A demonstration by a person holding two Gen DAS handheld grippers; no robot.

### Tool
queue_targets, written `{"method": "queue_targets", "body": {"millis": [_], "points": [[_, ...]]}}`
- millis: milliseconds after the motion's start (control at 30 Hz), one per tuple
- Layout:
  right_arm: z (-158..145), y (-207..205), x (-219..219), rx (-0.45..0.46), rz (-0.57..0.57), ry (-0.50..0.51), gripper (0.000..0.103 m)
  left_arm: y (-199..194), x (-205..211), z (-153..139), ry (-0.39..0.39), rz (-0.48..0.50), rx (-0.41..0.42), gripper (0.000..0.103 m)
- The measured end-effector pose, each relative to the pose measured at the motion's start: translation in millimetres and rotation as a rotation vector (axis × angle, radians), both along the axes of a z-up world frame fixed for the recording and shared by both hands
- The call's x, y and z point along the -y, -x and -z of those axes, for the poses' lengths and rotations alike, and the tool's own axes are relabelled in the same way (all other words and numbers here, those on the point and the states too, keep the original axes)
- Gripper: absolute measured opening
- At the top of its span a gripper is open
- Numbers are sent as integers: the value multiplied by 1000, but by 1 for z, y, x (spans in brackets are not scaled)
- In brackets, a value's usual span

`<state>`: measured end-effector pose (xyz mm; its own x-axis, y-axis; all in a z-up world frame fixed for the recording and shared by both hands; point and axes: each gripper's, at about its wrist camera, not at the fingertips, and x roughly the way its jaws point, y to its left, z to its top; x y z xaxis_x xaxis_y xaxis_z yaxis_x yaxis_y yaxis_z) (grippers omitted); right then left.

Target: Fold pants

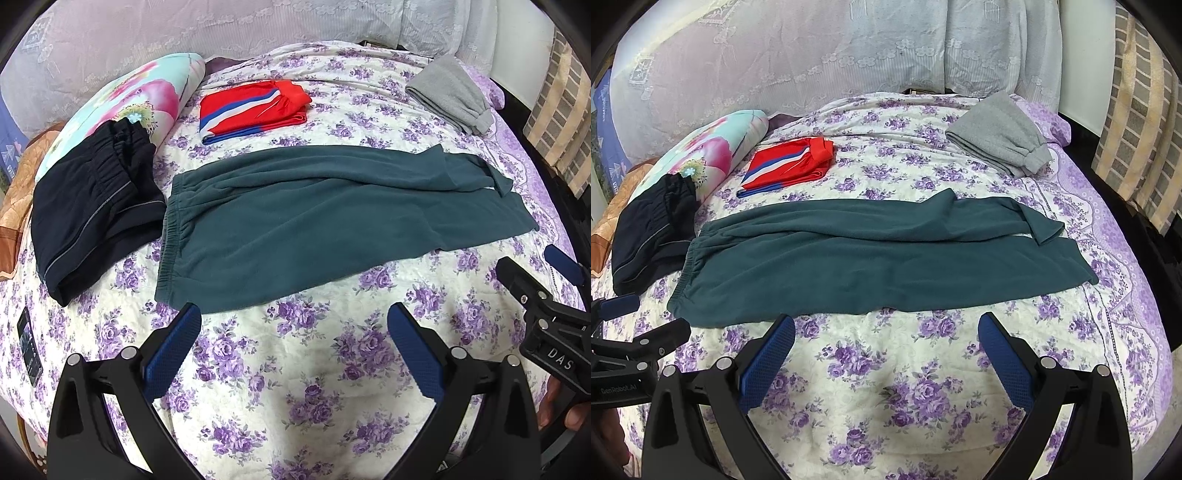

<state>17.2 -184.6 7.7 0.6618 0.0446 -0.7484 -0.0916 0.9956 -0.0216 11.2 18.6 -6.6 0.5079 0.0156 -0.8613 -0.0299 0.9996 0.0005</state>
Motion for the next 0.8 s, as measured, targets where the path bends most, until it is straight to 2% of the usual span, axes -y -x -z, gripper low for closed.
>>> {"method": "queue_targets", "body": {"millis": [533, 667, 800], "points": [[11, -11, -3, -33, -7, -3, 99, -8, -2, 9, 2, 0, -28, 98], [27, -18, 6, -108, 23, -54, 99, -14, -12, 28, 43, -24, -105, 98], [57, -23, 31, -213, 132, -94, 99, -20, -40, 57, 63, -132, -191, 98]]}}
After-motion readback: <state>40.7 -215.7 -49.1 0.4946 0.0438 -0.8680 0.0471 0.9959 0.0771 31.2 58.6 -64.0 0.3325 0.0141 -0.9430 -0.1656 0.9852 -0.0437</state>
